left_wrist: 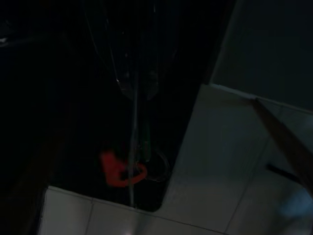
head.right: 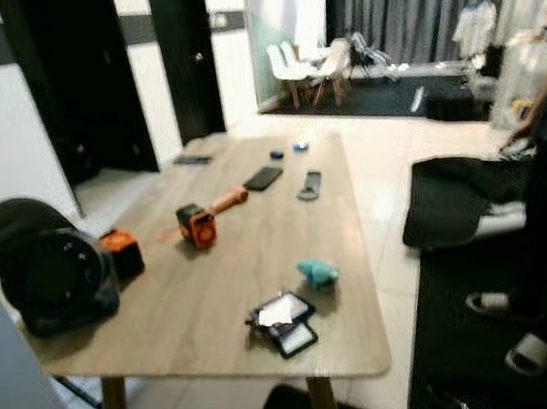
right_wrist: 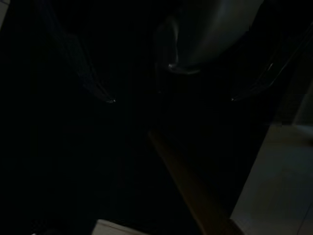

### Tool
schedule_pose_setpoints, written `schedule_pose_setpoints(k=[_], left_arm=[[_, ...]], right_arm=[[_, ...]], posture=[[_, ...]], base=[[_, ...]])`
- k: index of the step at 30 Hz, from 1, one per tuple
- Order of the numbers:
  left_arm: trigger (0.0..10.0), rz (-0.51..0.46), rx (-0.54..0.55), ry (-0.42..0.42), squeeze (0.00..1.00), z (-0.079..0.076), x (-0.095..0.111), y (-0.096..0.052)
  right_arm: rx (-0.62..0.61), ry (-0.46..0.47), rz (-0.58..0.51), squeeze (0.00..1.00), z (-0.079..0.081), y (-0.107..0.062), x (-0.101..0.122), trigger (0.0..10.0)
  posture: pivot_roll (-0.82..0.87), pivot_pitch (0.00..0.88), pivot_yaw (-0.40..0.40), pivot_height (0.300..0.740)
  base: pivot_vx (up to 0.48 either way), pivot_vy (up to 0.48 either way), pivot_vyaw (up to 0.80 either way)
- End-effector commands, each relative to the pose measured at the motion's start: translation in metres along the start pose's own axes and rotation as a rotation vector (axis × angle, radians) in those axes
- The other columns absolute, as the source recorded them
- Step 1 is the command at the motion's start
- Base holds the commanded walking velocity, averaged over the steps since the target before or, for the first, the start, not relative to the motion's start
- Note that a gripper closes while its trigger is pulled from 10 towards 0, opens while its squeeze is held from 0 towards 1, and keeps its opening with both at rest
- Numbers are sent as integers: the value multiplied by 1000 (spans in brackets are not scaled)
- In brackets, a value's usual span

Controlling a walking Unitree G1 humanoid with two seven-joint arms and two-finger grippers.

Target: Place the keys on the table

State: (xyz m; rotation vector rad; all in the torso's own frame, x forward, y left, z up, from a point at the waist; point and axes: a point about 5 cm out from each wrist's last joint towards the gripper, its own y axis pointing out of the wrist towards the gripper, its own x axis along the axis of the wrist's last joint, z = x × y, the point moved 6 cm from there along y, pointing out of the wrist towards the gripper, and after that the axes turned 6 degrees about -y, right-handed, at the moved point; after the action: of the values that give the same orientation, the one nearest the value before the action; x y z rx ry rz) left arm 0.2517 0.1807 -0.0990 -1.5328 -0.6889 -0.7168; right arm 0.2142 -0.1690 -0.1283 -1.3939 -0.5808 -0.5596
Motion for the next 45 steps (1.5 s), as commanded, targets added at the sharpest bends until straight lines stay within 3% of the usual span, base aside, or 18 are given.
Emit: schedule_pose_setpoints(k=[1,7,33,45], left_arm=[[10000,-3,5,-4,0,1,2,1],[10000,-8,13,-8,0,2,2,0],[10000,-16,87,-107,0,15,1,-1],[10000,7,89,-83,0,15,1,0]], right_arm=[[4,-6,14,0,2,0,-3,10000],[12,-11,-1,0,4,0,-1,10000],[14,-27,0,0,3,0,0,10000],[11,-24,-1,0,3,1,2,10000]], posture=[[71,0,6,740],[71,0,6,740],[82,0,-8,740],[77,0,-3,740]], base=[[0,0,-800],[0,0,-800],[0,0,0],[0,0,0]])
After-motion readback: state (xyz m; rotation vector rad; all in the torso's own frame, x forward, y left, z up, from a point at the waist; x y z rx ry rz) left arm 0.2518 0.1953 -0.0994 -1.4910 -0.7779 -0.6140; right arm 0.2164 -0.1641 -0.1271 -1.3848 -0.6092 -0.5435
